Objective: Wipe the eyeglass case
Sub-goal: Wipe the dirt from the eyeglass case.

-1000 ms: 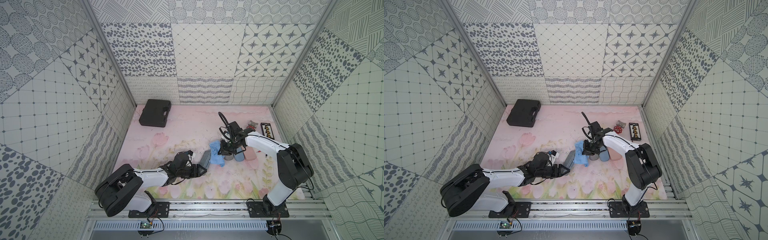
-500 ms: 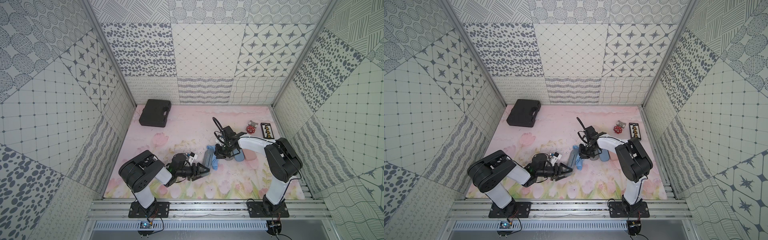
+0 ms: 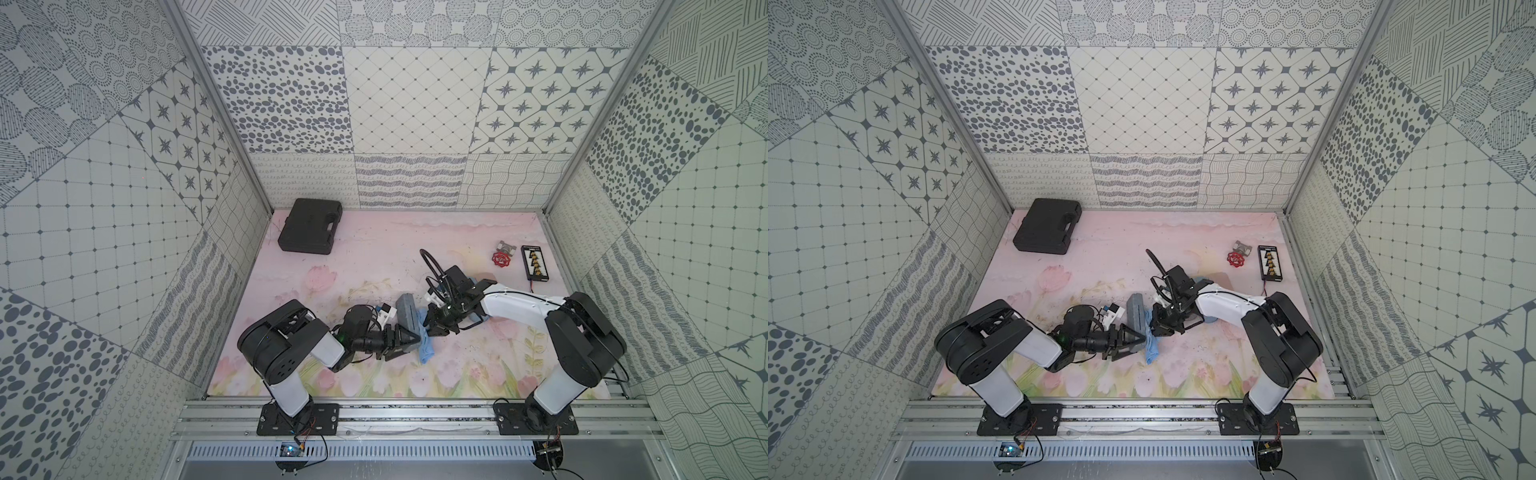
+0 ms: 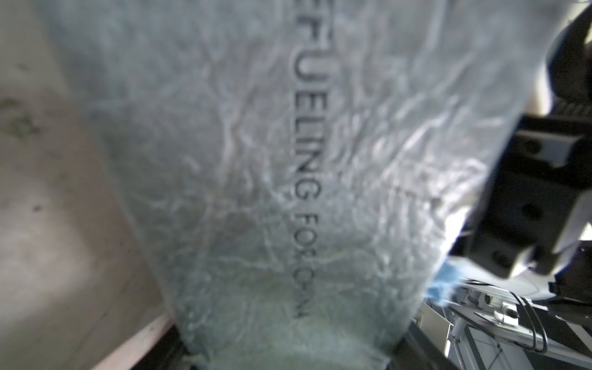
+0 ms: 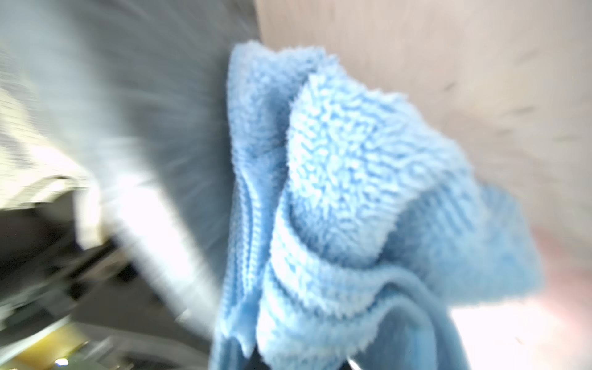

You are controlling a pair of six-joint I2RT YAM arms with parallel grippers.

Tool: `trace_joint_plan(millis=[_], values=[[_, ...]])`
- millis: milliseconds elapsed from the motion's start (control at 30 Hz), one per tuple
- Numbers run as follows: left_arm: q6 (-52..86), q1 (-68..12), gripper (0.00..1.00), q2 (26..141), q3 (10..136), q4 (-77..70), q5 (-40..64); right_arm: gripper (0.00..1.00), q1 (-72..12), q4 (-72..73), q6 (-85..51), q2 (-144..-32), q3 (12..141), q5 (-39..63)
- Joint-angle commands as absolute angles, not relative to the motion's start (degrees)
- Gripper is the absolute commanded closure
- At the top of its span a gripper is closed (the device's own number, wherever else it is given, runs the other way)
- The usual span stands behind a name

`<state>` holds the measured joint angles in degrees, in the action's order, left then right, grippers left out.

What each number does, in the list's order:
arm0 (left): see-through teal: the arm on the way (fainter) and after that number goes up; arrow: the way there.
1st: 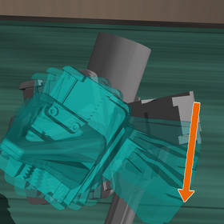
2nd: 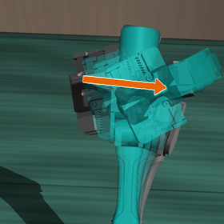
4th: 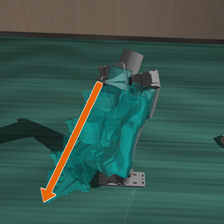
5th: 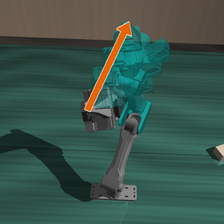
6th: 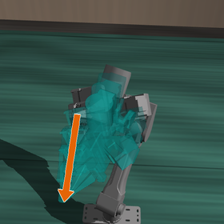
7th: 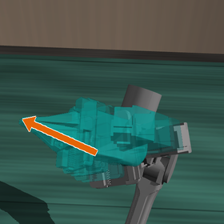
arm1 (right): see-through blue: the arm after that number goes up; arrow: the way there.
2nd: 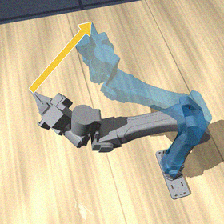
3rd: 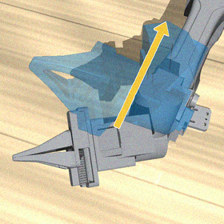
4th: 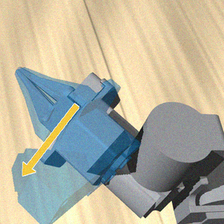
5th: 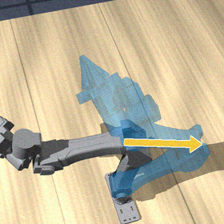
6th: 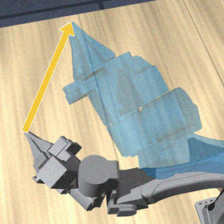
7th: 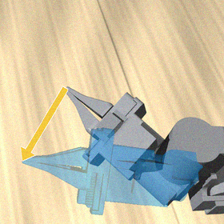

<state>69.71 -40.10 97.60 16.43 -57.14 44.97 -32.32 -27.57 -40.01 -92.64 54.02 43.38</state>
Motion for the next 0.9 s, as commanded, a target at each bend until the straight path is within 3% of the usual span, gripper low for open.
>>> trace_joint_plan(millis=[0, 200, 300, 433, 600, 767, 867], values=[[67.51, -40.20, 1.00, 97.65, 16.19, -45.36, 42.89, 1.00, -26.58, -19.66, -37.98, -87.97, 59.20, 54.78], [64.59, -40.16, 1.00, 92.58, 16.57, -38.02, 41.04, 1.00, -25.45, -39.63, -30.63, -95.33, 64.86, 34.44], [61.15, -40.12, 1.00, 88.01, 17.62, -30.19, 38.85, 1.00, -27.61, -41.43, -31.29, -95.67, 63.26, 31.03], [58.96, -40.17, 1.00, 86.58, 19.63, -26.04, 38.17, 1.00, -33.17, -38.90, -34.99, -97.04, 60.41, 33.59], [61.76, -40.17, 1.00, 90.90, 20.40, -32.95, 40.97, 1.00, -40.12, -21.70, -42.64, -105.65, 57.38, 50.92], [60.04, -40.36, 1.00, 88.63, 20.56, -28.50, 41.15, 1.00, -35.80, -2.45, -52.10, -107.65, 55.84, 56.67], [57.77, -40.34, 1.00, 86.37, 20.36, -23.81, 40.85, 1.00, -32.84, -0.28, -52.65, -106.88, 60.14, 59.04]])
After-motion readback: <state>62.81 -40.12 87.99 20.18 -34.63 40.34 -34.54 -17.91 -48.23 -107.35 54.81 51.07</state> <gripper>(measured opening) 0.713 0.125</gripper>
